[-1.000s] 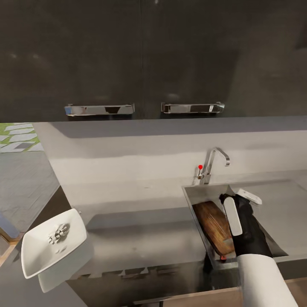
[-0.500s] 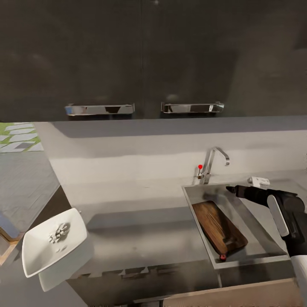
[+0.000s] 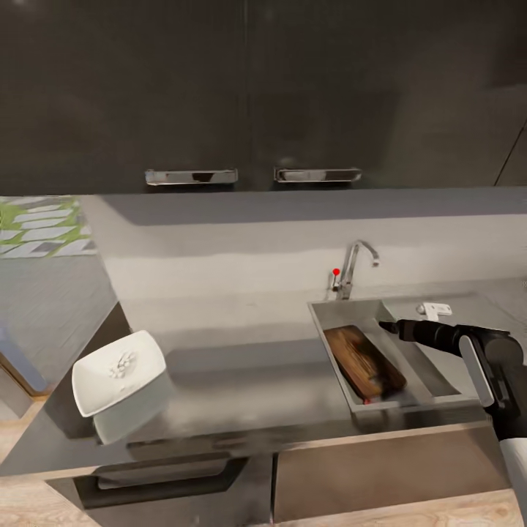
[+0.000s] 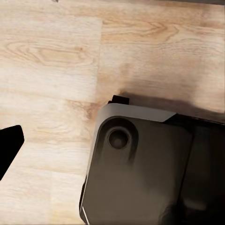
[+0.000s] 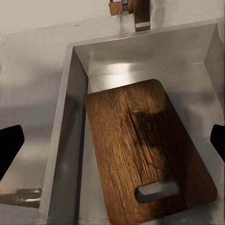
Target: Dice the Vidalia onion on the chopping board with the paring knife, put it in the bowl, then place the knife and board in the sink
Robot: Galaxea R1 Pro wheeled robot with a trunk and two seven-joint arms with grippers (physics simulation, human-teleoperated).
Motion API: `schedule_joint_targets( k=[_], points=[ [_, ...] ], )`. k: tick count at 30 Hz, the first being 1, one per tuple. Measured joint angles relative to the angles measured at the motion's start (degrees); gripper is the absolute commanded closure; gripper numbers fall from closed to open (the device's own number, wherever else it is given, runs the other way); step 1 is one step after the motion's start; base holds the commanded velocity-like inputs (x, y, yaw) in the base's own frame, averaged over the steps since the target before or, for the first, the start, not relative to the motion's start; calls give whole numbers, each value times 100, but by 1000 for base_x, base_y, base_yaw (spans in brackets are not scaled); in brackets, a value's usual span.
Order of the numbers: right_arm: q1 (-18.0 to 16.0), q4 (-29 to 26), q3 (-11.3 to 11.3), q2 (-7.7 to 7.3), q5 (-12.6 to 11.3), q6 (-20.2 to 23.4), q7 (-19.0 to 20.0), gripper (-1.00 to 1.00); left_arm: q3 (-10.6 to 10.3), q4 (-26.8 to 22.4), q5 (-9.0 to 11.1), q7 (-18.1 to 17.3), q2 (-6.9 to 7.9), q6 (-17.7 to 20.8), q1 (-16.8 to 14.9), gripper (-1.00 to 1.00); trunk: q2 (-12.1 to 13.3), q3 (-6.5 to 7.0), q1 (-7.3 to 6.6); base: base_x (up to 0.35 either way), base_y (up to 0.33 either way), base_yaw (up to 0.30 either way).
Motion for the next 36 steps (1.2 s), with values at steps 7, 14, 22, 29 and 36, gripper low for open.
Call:
schedule_joint_targets(
  k=[7, 14, 22, 29, 36],
  points=[
    [0, 0, 2, 13, 3, -1, 6, -100, 0, 1, 0, 1, 0, -1, -1, -100, -1, 0, 0, -338, 0, 0],
    [0, 0, 164, 21, 2, -4, 6, -100, 0, 0, 0, 0, 0, 0, 0, -100, 0, 0, 0, -338, 0, 0],
    [0, 0, 527, 30, 5, -10, 3, -100, 0, 0, 0, 0, 0, 0, 0, -100, 0, 0, 0, -338, 0, 0],
    [0, 7, 554, 38, 4, -16, 0, -100, 0, 0, 1, 0, 0, 0, 0, -100, 0, 0, 0, -338, 0, 0],
    [0, 15, 556, 45, 6, -17, -9, -100, 1, 0, 0, 0, 0, 0, 0, -100, 0, 0, 0, -338, 0, 0]
  ],
)
